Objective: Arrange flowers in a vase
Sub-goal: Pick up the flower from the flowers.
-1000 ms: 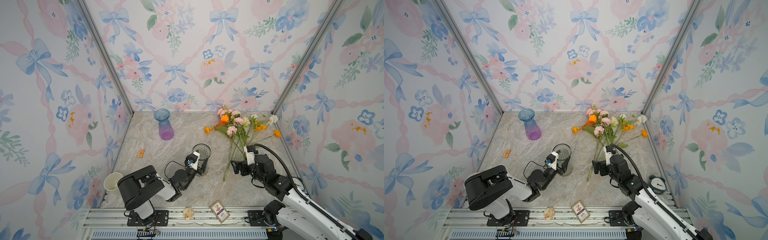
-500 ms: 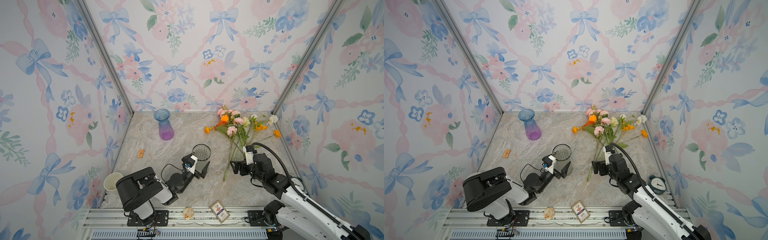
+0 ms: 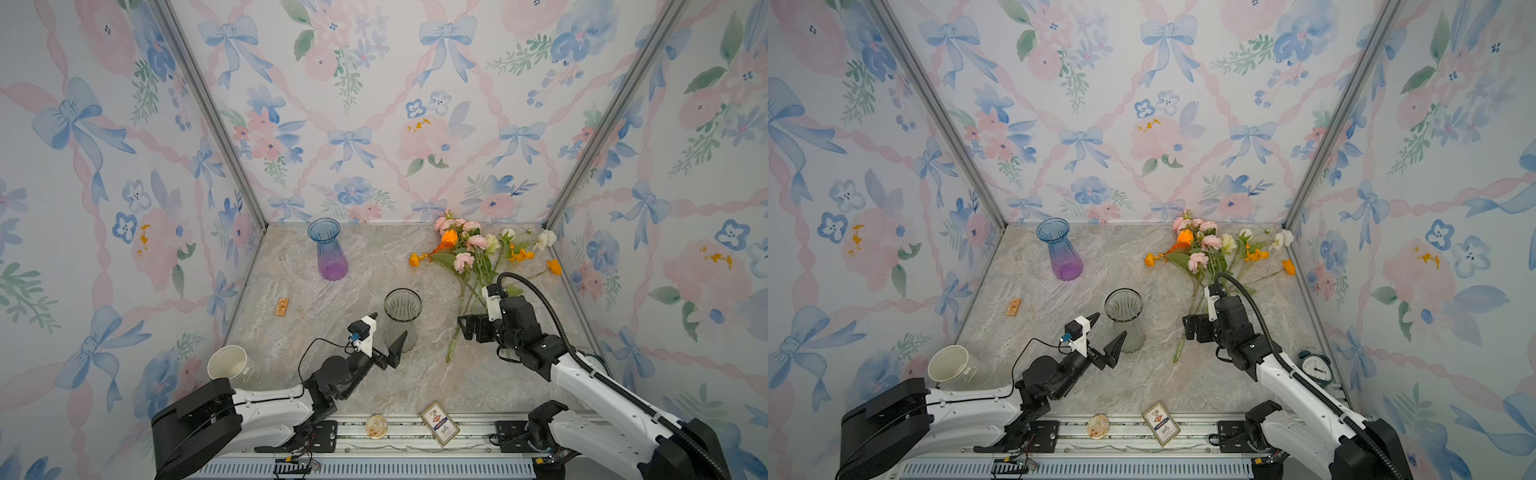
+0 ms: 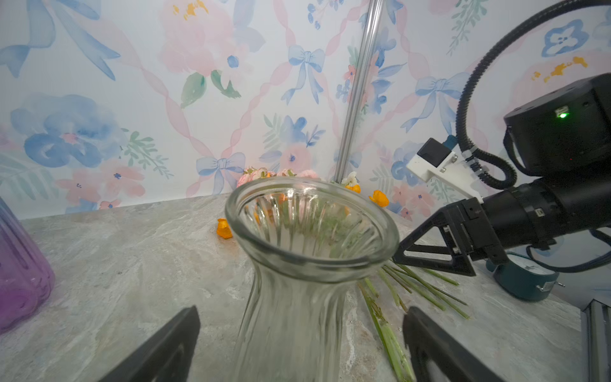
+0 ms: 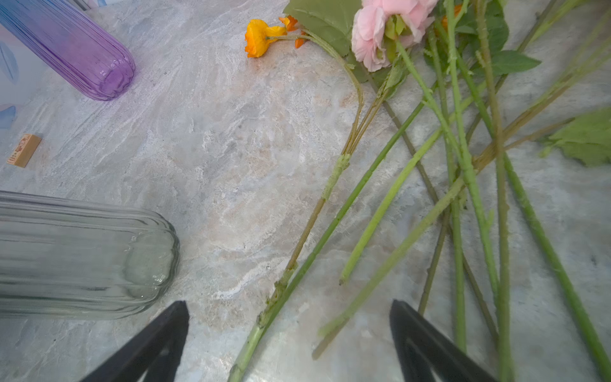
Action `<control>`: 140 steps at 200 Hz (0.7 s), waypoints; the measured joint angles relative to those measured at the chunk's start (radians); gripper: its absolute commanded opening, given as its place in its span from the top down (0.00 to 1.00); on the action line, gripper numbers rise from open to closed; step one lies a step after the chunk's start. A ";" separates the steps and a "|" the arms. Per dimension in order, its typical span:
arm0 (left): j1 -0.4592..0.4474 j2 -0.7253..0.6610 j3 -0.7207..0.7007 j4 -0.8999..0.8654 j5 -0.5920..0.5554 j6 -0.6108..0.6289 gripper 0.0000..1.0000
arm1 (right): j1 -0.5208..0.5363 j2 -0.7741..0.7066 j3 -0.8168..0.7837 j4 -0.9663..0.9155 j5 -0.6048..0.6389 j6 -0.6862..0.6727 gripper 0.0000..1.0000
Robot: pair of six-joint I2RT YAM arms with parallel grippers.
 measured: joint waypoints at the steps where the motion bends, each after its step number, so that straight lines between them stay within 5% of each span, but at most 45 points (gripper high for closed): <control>1: 0.000 -0.011 0.002 -0.016 -0.003 -0.005 0.02 | 0.000 0.003 0.002 0.000 -0.001 0.000 0.03; 63: 0.000 -0.488 0.113 -0.724 -0.076 -0.307 0.02 | -0.039 0.122 0.059 0.049 -0.037 0.011 0.00; 94: 0.000 -0.673 0.204 -0.917 -0.102 -0.356 0.02 | -0.051 0.150 0.073 0.060 -0.050 0.011 0.00; 118: 0.000 -0.634 0.369 -1.005 -0.114 -0.275 0.02 | -0.052 0.155 0.077 0.060 -0.050 0.011 0.00; 140: 0.000 -0.434 0.636 -1.091 -0.111 -0.151 0.02 | -0.053 0.158 0.089 0.053 -0.050 0.010 0.00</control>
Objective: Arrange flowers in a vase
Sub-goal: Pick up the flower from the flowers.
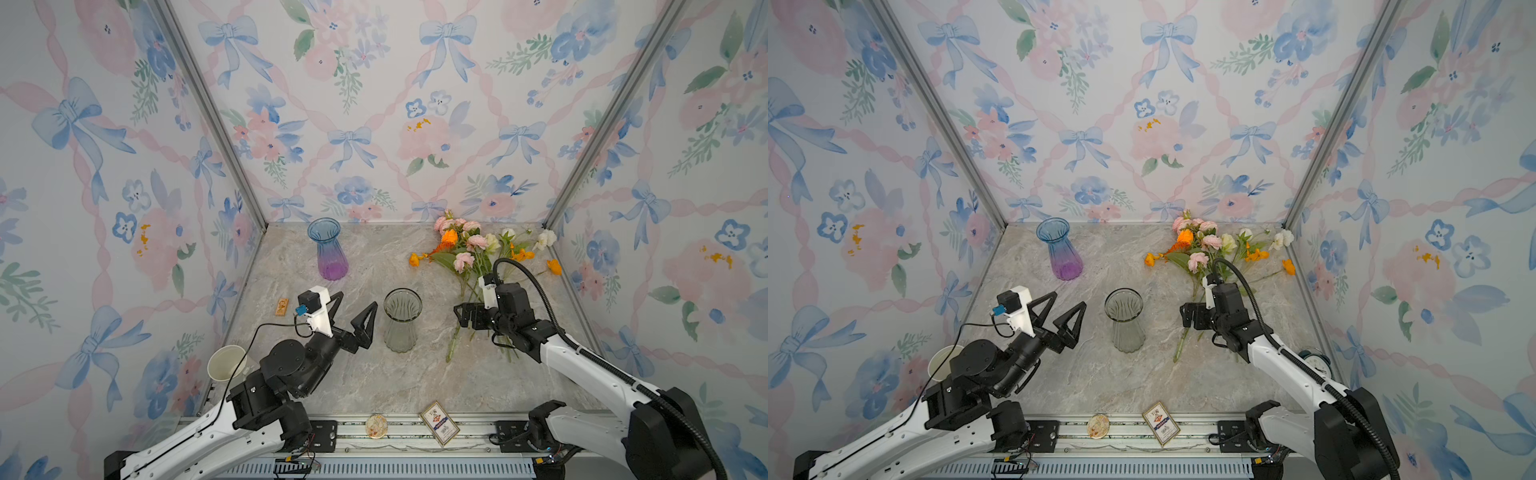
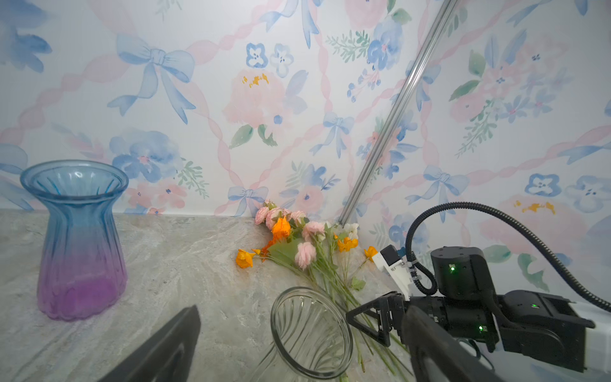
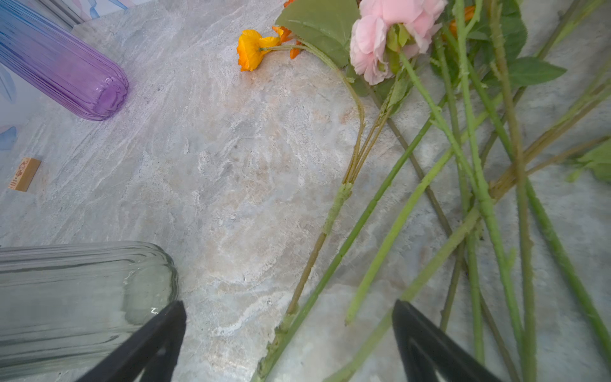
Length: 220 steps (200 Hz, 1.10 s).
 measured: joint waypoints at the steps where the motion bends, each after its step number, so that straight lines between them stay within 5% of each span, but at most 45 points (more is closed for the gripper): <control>1: 0.000 0.016 0.019 -0.004 0.002 0.007 0.02 | 0.000 0.000 0.000 0.000 0.000 0.000 0.00; 43: 0.007 0.467 0.567 -0.248 0.204 0.225 0.02 | -0.005 0.007 0.034 -0.011 0.014 0.000 0.02; 68: 0.043 0.583 0.700 -0.341 0.368 0.342 0.02 | -0.005 0.029 0.043 -0.012 0.015 0.005 0.07; 107: 0.160 0.664 0.684 -0.407 0.599 0.506 0.02 | -0.005 0.106 0.047 -0.011 0.029 0.014 0.08; 156: 0.185 0.779 0.634 -0.445 0.692 0.635 0.02 | -0.005 0.230 0.071 -0.007 0.030 0.014 0.20; 190: 0.311 0.678 0.480 -0.334 0.884 0.643 0.02 | -0.005 0.275 0.083 0.007 0.029 0.018 0.24; 220: 0.375 0.589 0.383 -0.279 0.911 0.644 0.02 | -0.004 0.311 0.111 0.016 0.026 0.018 0.27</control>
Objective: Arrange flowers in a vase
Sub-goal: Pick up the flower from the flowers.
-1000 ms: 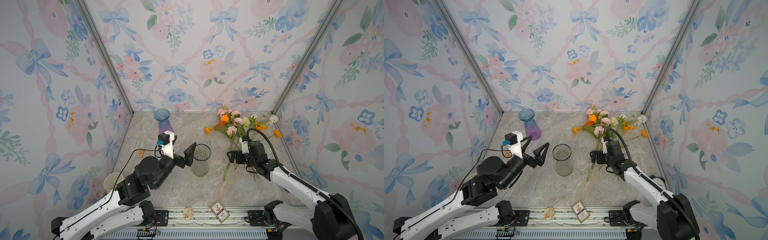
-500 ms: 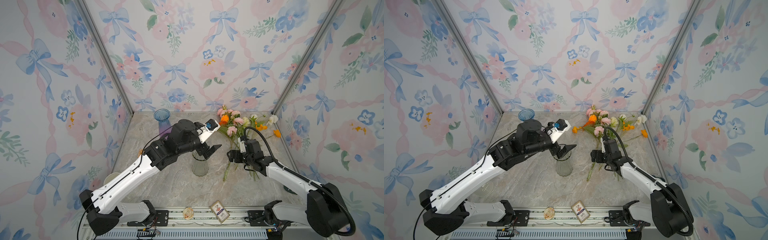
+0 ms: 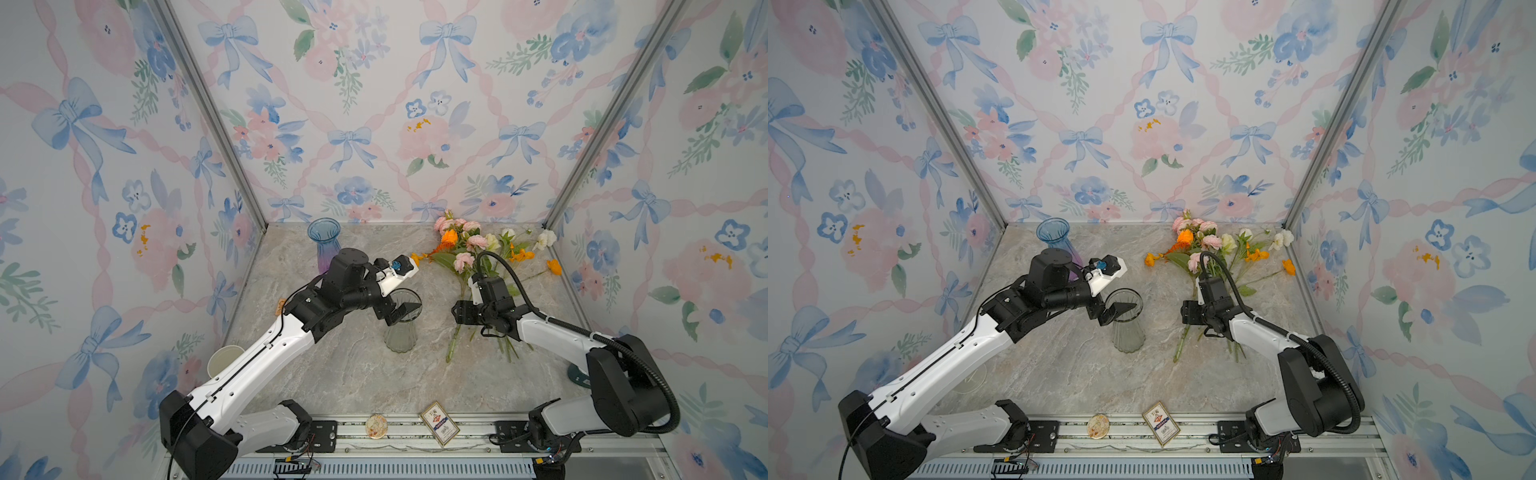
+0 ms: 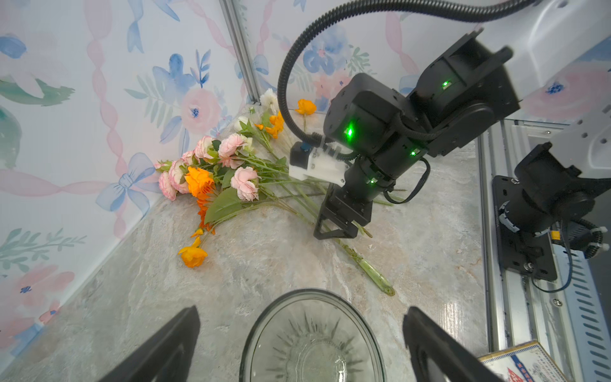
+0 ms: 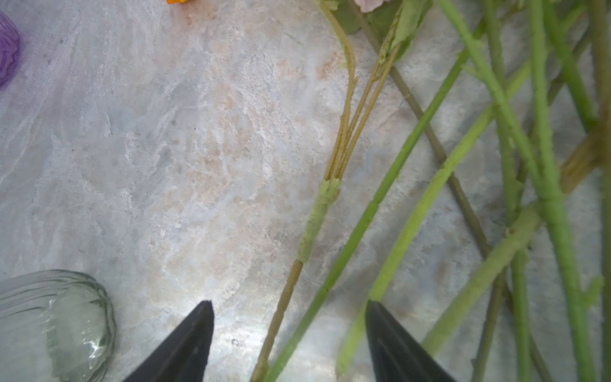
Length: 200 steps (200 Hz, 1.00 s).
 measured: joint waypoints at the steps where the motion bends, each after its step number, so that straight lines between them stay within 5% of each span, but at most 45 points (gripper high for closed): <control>1: 0.000 -0.002 -0.001 0.002 0.002 0.000 0.02 | 0.000 0.002 0.002 0.000 0.000 0.000 0.27; 85: -0.001 -0.042 -0.027 0.078 0.024 0.008 0.02 | 0.001 0.116 0.076 0.034 0.000 0.004 0.40; 139: -0.001 -0.041 -0.029 0.078 0.029 0.008 0.02 | 0.001 0.211 0.142 0.039 0.000 0.002 0.63; 200: -0.005 -0.041 -0.031 0.079 0.032 0.018 0.02 | 0.001 0.252 0.167 0.033 0.009 0.004 0.59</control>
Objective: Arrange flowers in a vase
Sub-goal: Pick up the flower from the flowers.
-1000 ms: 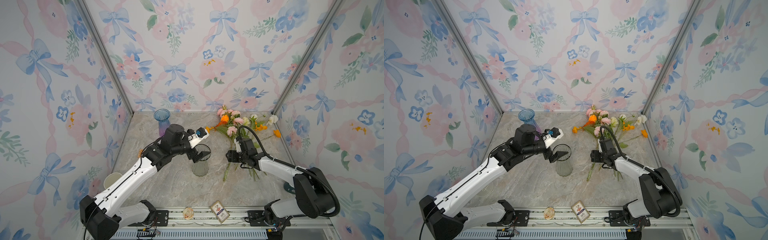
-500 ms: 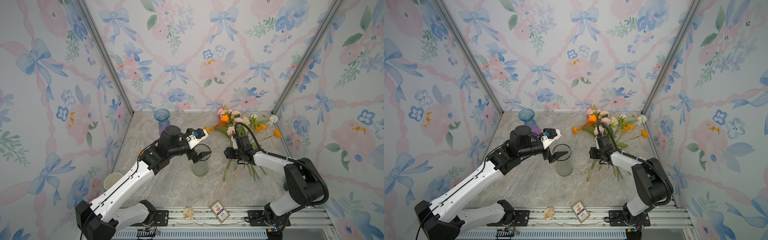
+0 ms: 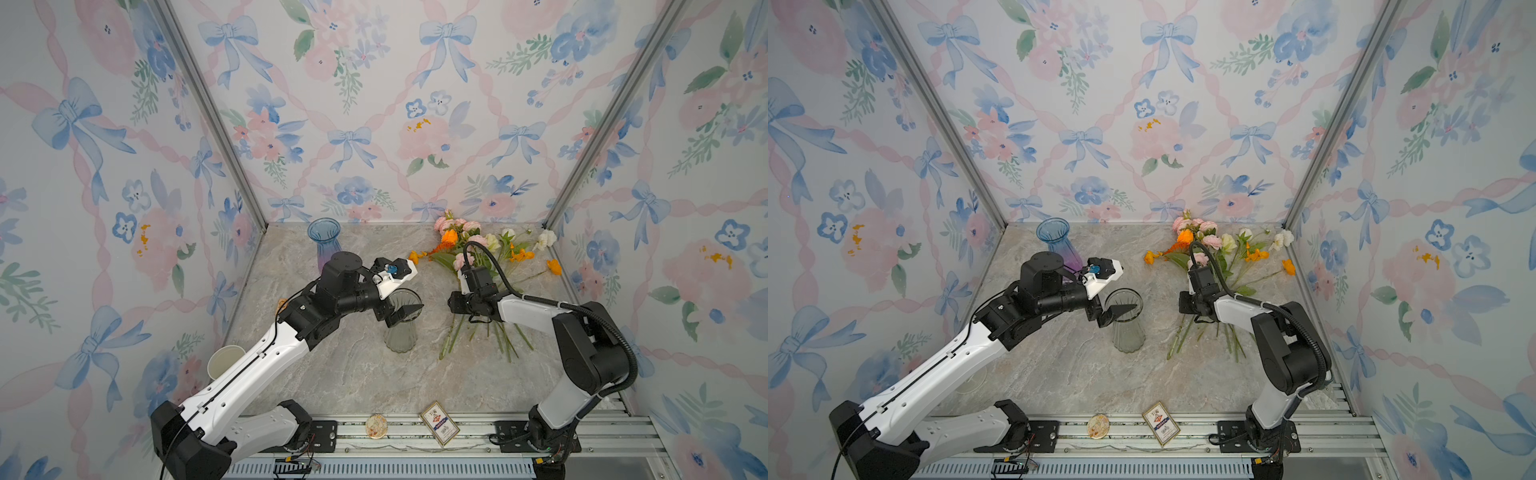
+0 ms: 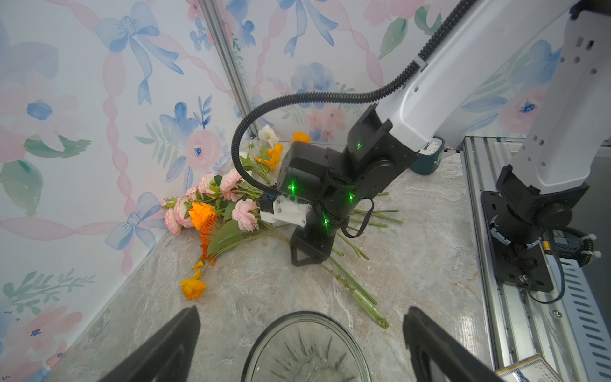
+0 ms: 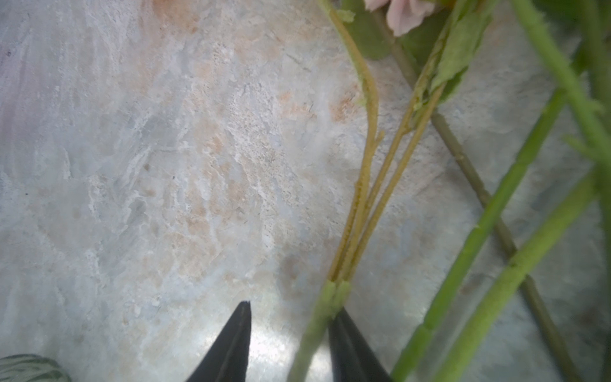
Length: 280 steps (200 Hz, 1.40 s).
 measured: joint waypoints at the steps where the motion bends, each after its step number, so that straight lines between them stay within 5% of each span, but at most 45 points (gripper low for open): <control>1: 0.000 0.000 0.000 0.000 0.000 0.000 0.02 | 0.000 0.000 0.000 0.000 0.000 0.000 0.60; 54: -0.006 0.000 -0.006 0.004 0.002 0.005 0.02 | 0.000 0.014 0.018 -0.013 0.007 0.006 1.00; 90: -0.009 -0.001 -0.010 0.006 0.007 0.009 0.02 | 0.000 -0.010 0.015 -0.036 -0.005 -0.001 1.00; 144: -0.009 -0.003 -0.017 0.007 0.007 0.009 0.02 | -0.026 -0.253 0.037 -0.129 -0.152 -0.023 1.00; 206: -0.009 -0.022 -0.025 0.020 0.007 0.013 0.02 | -0.271 -0.343 0.079 -0.177 -0.507 0.052 1.00; 280: -0.009 -0.022 -0.028 0.022 0.007 0.016 0.02 | -0.422 -0.447 0.103 -0.147 -0.685 0.128 1.00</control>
